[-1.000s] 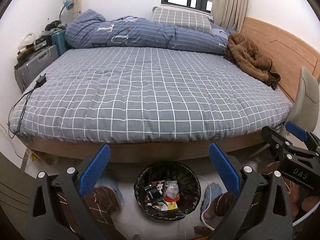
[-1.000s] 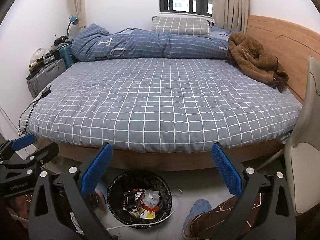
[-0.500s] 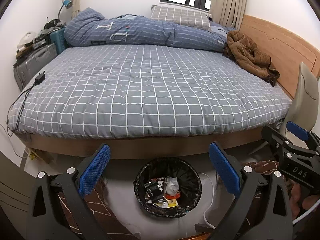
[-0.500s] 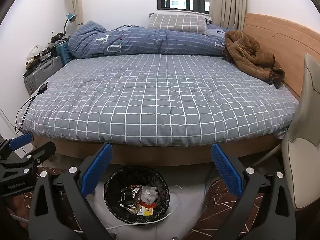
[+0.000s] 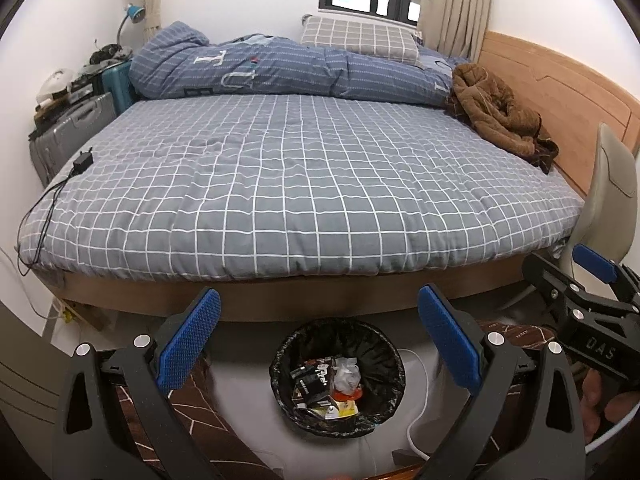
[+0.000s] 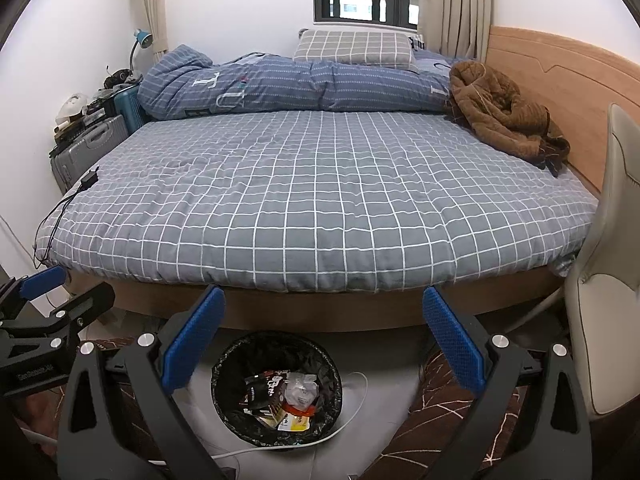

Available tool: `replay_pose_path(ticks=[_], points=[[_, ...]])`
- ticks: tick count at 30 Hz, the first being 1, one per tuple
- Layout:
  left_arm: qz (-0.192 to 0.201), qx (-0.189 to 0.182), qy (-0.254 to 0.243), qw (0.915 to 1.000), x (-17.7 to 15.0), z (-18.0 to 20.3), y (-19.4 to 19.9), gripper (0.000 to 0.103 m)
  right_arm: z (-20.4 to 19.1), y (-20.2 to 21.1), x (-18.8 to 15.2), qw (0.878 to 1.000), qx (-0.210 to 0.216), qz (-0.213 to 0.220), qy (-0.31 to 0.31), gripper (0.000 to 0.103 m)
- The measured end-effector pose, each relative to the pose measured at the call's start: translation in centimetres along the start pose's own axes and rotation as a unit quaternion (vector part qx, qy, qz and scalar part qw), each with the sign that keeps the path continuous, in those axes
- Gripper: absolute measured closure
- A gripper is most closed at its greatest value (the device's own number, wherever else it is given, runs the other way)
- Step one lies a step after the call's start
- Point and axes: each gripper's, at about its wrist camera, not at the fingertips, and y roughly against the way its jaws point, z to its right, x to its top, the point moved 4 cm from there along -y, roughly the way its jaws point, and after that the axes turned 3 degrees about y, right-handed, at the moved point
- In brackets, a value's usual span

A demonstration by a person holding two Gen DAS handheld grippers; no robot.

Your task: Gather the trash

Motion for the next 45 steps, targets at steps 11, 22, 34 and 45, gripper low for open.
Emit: replay_pose_path(ticks=[11, 22, 34, 45], points=[[0.004, 0.004, -0.002, 1.0, 0.1, 0.14, 0.03, 0.006, -0.13, 0.01, 0.31, 1.0, 0.0, 0.001, 0.0, 0.008], [0.006, 0.012, -0.001, 0.9999, 0.27, -0.23, 0.04, 0.006, -0.15, 0.04, 0.42, 1.0, -0.001, 0.003, 0.001, 0.008], [0.01, 0.007, -0.004, 0.9999, 0.16, -0.01, 0.23, 0.006, -0.12, -0.01, 0.53, 1.0, -0.002, 0.002, 0.001, 0.008], [0.009, 0.007, -0.012, 0.9999, -0.1, 0.23, 0.08, 0.006, 0.09, -0.15, 0.55, 1.0, -0.001, 0.001, 0.001, 0.008]])
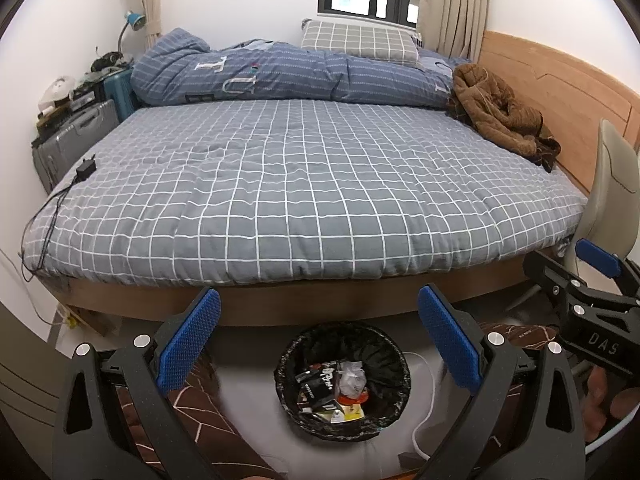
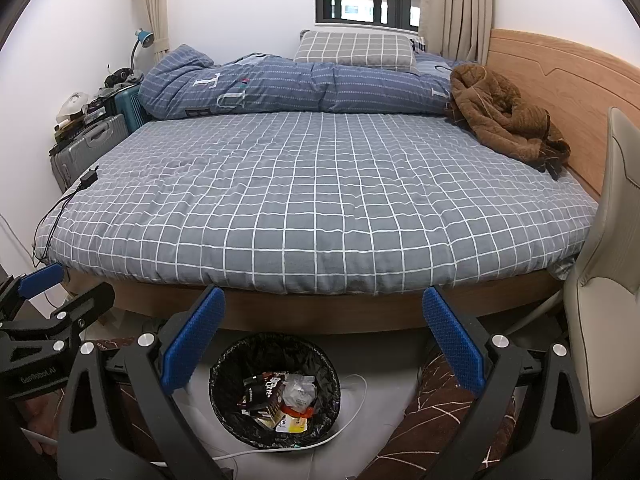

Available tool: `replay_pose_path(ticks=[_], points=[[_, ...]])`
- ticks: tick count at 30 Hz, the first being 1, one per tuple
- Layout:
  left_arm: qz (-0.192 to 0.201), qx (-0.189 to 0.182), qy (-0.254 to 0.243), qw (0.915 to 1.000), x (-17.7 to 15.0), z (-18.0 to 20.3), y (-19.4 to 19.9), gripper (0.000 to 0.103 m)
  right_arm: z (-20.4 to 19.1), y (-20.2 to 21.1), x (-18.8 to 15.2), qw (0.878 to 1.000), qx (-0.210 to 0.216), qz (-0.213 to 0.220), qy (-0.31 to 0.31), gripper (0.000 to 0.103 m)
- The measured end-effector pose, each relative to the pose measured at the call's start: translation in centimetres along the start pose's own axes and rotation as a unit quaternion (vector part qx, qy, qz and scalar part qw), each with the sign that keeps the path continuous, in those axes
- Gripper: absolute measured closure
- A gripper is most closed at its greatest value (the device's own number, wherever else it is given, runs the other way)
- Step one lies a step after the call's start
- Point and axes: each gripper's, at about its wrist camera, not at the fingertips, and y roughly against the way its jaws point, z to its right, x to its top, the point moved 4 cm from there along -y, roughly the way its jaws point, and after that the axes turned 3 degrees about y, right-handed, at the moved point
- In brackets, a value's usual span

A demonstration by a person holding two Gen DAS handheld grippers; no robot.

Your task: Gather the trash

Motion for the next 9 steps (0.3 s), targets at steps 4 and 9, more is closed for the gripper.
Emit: replay_pose_path(ticks=[4, 9], points=[[-0.005, -0.002, 0.004, 1.0, -0.08, -0.23, -0.16, 0.006, -0.03, 0.02, -0.02, 1.0, 0.0, 0.001, 0.001, 0.008], [-0.008, -0.001, 0.006, 0.9999, -0.21, -0.43, -0.28, 0.006, -0.06, -0.01, -0.03, 1.0, 0.0, 0.0, 0.002, 0.008]])
